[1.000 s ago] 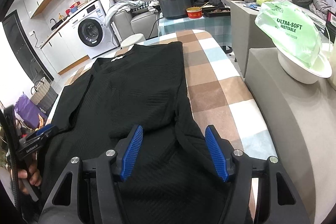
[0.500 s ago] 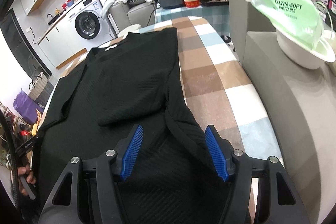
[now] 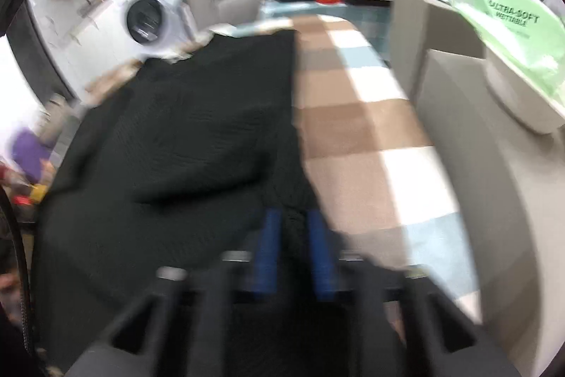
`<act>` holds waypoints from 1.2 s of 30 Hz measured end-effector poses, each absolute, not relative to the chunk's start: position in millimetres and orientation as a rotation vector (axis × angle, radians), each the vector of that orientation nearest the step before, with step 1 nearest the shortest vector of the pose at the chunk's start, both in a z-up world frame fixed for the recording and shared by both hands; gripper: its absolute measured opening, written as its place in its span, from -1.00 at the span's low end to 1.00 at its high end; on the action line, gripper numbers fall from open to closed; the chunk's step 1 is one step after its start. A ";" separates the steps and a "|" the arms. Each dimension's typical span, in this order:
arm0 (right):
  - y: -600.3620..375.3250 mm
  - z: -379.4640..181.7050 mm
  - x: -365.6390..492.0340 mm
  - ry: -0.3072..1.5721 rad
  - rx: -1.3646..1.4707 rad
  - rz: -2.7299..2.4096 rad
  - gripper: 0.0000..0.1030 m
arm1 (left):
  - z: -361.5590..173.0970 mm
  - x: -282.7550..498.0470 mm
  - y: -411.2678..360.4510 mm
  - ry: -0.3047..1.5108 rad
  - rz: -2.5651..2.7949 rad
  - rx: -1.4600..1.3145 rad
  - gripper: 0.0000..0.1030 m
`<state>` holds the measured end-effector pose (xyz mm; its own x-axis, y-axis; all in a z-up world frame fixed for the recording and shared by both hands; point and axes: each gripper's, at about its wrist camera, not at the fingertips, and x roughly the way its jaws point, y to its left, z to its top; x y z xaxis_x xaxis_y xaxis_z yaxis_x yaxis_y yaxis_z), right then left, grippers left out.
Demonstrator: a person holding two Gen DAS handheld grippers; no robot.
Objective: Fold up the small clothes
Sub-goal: 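Move both grippers to the hem by the white label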
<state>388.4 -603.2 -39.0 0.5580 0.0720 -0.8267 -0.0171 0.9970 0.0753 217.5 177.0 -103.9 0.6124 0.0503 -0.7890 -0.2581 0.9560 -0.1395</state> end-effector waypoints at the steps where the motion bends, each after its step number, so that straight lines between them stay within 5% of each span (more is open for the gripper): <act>1: -608.6 -41.1 389.8 0.979 0.072 0.019 -0.83 | -103.1 212.8 176.9 0.897 0.187 -0.254 -0.83; 7: -618.5 -28.7 372.2 0.969 0.174 0.078 -0.42 | -95.2 159.3 180.2 0.880 0.198 -0.302 -0.47; 9: -615.3 -18.5 355.3 0.950 0.183 0.139 0.04 | -91.1 138.8 177.4 0.874 0.203 -0.293 -0.20; 12: -610.9 -5.9 327.5 0.919 0.176 0.189 0.34 | -85.9 106.4 174.2 0.857 0.198 -0.287 0.32; 14: -608.4 0.9 307.4 0.908 0.162 0.209 0.46 | -83.6 84.2 172.4 0.844 0.203 -0.280 0.60; 18: -614.5 6.7 270.8 0.889 0.175 0.237 0.53 | -88.2 42.8 169.7 0.870 0.235 -0.266 0.85; 26: -646.2 -5.1 211.2 0.908 0.241 0.250 0.53 | -100.2 -36.4 160.0 0.884 0.238 -0.302 0.85; 36: -668.4 -18.5 181.3 0.931 0.245 0.290 0.48 | -103.6 -77.5 133.1 0.902 0.149 -0.280 0.22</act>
<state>181.3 -668.4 -18.5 0.5632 0.3480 -0.7495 -0.1387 0.9339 0.3294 -77.5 133.1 -103.6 0.6128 0.0102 -0.7902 -0.2444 0.9533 -0.1773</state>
